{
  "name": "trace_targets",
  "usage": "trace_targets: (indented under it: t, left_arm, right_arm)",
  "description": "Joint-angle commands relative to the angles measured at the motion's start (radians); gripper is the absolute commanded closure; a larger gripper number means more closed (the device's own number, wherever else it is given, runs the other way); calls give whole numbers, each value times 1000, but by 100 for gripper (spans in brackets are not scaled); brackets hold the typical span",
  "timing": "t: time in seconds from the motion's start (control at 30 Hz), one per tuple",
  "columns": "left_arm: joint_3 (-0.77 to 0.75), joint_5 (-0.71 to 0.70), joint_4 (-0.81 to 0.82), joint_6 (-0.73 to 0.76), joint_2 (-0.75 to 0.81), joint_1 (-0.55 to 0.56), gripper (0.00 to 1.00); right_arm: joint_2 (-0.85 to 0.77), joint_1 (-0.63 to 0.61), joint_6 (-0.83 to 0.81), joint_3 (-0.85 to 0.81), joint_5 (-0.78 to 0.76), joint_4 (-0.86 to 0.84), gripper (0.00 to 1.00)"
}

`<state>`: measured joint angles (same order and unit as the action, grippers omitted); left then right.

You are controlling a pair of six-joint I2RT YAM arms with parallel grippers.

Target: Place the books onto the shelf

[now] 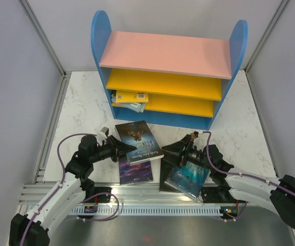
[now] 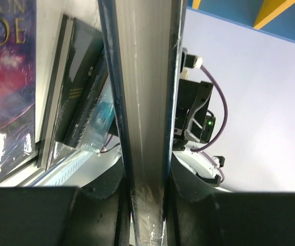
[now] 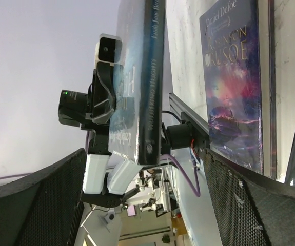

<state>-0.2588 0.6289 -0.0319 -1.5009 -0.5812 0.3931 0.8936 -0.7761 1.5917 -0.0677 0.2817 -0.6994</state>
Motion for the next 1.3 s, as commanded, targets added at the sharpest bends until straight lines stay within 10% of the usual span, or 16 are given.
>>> trace_targets:
  t: [0.0, 0.23, 0.6, 1.03, 1.27]
  left_arm:
    - [33, 6, 262, -99, 8, 32, 98]
    - [43, -55, 397, -117, -91, 134, 98]
    - [-8, -103, 500, -73, -269, 236, 98]
    - [-68, -107, 340, 16, -267, 236, 98]
    - [-80, -94, 342, 31, -282, 245, 98]
  right_arm:
    - [72, -5, 19, -14, -16, -136, 4]
    - [261, -12, 66, -64, -9, -374, 12]
    - [380, -60, 154, -96, 30, -612, 52]
    - [21, -60, 93, -30, -141, -186, 45]
    - [87, -60, 83, -69, -125, -238, 76]
